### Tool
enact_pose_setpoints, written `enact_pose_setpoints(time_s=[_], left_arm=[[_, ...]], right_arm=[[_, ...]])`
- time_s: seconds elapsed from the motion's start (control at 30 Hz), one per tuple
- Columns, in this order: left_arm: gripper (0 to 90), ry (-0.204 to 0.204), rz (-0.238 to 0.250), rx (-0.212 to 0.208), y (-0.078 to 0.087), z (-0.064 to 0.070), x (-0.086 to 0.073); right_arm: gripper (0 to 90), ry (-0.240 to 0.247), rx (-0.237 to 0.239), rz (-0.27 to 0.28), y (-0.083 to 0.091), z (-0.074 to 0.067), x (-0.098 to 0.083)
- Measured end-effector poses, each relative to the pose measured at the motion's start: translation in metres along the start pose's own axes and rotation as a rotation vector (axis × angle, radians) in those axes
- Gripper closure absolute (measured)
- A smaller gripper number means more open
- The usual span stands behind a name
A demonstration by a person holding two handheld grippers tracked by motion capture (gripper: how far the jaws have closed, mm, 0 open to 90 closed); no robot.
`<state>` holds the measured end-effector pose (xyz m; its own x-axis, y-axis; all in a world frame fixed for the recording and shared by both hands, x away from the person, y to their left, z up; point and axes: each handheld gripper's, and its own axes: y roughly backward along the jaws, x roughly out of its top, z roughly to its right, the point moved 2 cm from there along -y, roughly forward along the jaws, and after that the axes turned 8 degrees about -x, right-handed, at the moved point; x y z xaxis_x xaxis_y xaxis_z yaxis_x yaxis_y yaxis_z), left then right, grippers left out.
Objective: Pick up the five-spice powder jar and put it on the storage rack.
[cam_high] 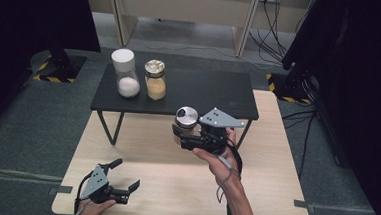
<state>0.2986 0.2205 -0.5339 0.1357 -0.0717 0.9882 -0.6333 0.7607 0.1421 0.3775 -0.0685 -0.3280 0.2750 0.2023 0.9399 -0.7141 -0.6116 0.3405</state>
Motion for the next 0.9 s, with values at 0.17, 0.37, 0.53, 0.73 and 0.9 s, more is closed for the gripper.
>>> enact_pose_setpoints(time_s=[0.17, 0.37, 0.53, 0.73, 0.9], left_arm=[[0.4, 0.002, 0.0, 0.0, 0.0, 0.0, 0.0], [0.4, 0.002, 0.0, -0.001, 0.0, 0.0, 0.0], [0.4, 0.003, -0.001, -0.001, 0.0, 0.0, 0.0], [0.4, 0.002, -0.001, -0.001, 0.0, 0.0, 0.0], [0.4, 0.003, -0.001, -0.001, 0.0, 0.0, 0.0]], right_arm=[[30.4, 0.008, -0.012, -0.01, -0.006, 0.001, 0.015], [30.4, 0.0, -0.03, -0.014, -0.013, 0.005, 0.029], [30.5, -0.008, -0.044, -0.019, -0.019, 0.009, 0.038], [30.4, -0.006, -0.069, -0.022, -0.027, 0.013, 0.048], [30.5, -0.01, -0.101, -0.027, -0.036, 0.019, 0.054]])
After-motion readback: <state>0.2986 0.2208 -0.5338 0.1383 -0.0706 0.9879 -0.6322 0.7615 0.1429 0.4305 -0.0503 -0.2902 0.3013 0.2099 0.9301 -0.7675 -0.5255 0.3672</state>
